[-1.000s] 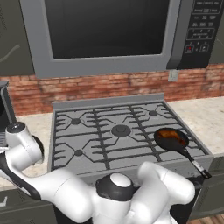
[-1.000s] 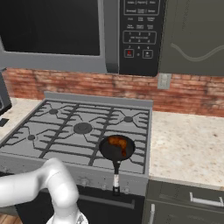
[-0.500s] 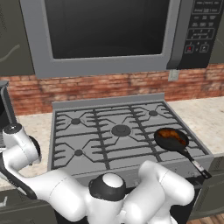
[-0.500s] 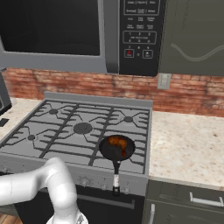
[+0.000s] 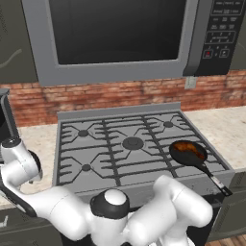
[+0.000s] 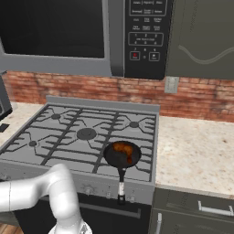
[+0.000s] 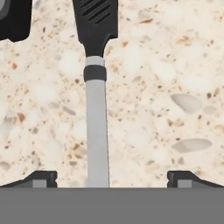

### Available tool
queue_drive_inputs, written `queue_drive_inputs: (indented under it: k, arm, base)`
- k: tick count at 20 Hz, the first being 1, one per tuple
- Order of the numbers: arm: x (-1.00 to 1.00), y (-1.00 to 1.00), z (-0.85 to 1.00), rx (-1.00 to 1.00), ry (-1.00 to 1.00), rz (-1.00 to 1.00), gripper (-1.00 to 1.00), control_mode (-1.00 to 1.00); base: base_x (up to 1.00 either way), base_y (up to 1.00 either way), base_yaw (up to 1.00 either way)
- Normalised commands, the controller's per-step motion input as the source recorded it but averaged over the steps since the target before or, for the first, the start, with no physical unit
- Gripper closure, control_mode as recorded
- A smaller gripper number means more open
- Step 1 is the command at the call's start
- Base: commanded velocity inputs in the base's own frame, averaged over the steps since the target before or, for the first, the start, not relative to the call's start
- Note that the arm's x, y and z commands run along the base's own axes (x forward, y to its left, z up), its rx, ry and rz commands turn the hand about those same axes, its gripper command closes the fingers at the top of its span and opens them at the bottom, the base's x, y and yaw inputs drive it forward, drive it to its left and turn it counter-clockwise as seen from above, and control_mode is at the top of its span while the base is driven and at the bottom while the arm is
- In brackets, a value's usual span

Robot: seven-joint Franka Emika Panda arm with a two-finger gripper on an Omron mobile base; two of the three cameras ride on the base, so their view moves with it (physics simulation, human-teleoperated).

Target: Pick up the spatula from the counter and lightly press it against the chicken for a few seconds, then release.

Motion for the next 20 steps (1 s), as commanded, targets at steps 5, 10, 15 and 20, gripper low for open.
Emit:
queue_drive_inputs:
  k: [5, 10, 15, 20]
  arm:
    - [0.12, 0.15, -0.19, -0.01, 0.04, 0.00, -1.00, -1.00]
    - [0.12, 0.15, -0.18, -0.01, 0.03, 0.00, -1.00, -1.00]
    - [0.12, 0.20, -0.18, -0.02, 0.03, 0.00, -1.00, -1.00]
    - [0.07, 0.18, -0.15, -0.03, 0.02, 0.00, 1.00, -1.00]
  base:
    - [0.00, 0.00, 0.00]
    - [0.00, 0.00, 0.00]
    - [0.00, 0.00, 0.00]
    - [0.00, 0.00, 0.00]
